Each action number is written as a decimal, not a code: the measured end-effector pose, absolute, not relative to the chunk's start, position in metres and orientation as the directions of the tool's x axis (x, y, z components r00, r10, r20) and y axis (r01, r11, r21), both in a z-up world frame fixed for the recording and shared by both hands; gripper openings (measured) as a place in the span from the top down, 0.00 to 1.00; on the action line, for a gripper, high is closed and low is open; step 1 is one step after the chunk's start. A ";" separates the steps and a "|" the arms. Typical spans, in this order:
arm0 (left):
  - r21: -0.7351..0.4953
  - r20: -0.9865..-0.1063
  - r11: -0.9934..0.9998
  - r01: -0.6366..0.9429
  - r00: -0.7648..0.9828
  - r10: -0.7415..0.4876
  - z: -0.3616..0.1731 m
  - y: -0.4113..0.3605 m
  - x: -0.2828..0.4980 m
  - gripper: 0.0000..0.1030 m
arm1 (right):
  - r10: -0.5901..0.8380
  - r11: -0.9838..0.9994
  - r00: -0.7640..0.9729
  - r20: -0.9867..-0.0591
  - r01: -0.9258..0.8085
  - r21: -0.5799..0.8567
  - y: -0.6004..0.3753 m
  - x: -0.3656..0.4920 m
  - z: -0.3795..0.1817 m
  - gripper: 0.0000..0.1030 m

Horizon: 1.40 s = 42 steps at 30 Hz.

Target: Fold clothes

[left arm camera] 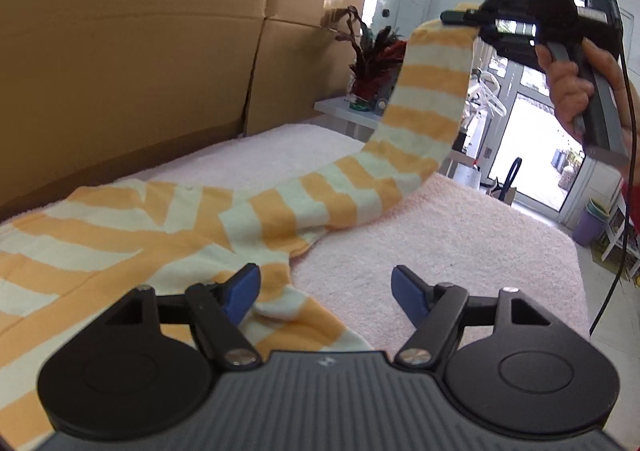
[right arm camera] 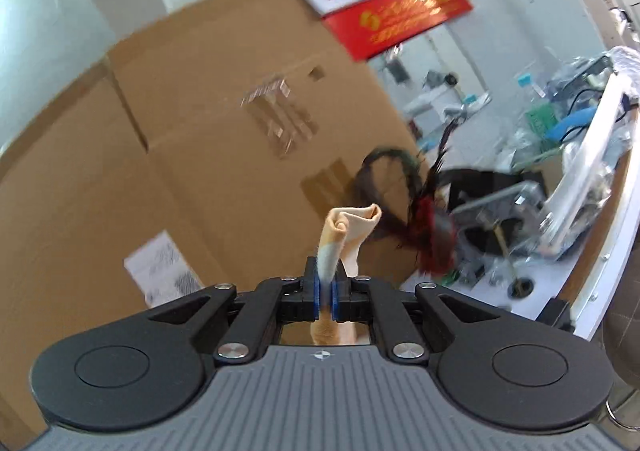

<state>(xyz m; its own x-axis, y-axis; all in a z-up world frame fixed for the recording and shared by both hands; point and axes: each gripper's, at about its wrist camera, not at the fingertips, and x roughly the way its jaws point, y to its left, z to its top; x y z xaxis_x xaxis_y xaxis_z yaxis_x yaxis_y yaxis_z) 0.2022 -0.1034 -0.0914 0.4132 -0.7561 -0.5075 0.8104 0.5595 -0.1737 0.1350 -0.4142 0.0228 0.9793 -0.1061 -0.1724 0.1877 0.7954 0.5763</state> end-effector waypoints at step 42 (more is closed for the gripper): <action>-0.544 -0.525 0.651 0.529 0.391 -0.756 -0.102 -0.095 0.233 0.30 | -0.110 0.926 0.880 -0.462 0.260 0.275 -0.321 0.138 -0.091 0.66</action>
